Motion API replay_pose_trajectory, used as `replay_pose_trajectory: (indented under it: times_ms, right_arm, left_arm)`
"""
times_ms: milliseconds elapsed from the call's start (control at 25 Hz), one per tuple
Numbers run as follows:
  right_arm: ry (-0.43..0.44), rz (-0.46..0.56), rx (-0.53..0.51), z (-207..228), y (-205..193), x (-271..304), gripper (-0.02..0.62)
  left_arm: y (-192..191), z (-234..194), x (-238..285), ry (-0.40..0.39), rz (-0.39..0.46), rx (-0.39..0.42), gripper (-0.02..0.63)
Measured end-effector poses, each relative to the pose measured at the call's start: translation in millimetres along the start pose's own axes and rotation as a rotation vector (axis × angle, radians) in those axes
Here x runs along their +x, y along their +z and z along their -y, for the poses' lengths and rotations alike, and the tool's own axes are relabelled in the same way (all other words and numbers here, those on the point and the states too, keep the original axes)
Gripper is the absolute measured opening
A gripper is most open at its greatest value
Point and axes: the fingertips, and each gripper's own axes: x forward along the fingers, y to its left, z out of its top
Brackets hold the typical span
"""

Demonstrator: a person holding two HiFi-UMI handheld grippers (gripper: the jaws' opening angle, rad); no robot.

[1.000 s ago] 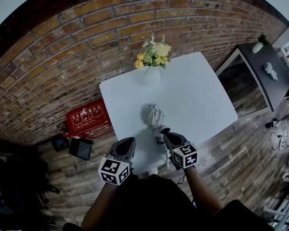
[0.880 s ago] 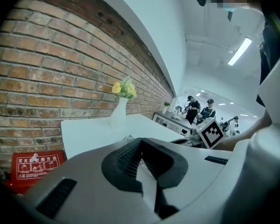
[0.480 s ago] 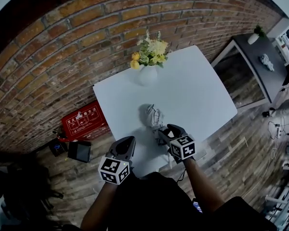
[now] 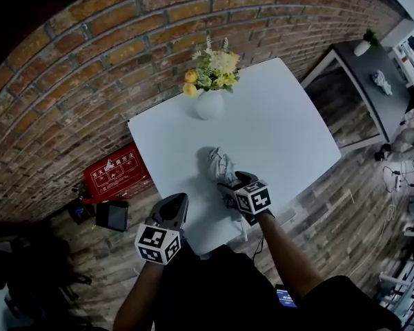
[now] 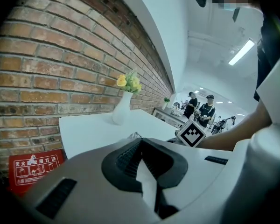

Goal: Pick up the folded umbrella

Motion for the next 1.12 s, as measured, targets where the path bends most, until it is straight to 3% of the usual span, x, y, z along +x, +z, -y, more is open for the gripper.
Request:
replay_pose_trajectory:
  times_ms: [520, 1120]
  right_arm:
    - [-0.013, -0.060, -0.066, -16, -2, 20, 0.321]
    - [-0.123, -0.058, -0.112, -24, -4, 28, 0.290]
  left_arm:
    - [-10, -3, 2, -0.015, -0.018, -0.015, 0.014]
    - [-14, -7, -2, -0.031, -0.001, -0.025, 0.014]
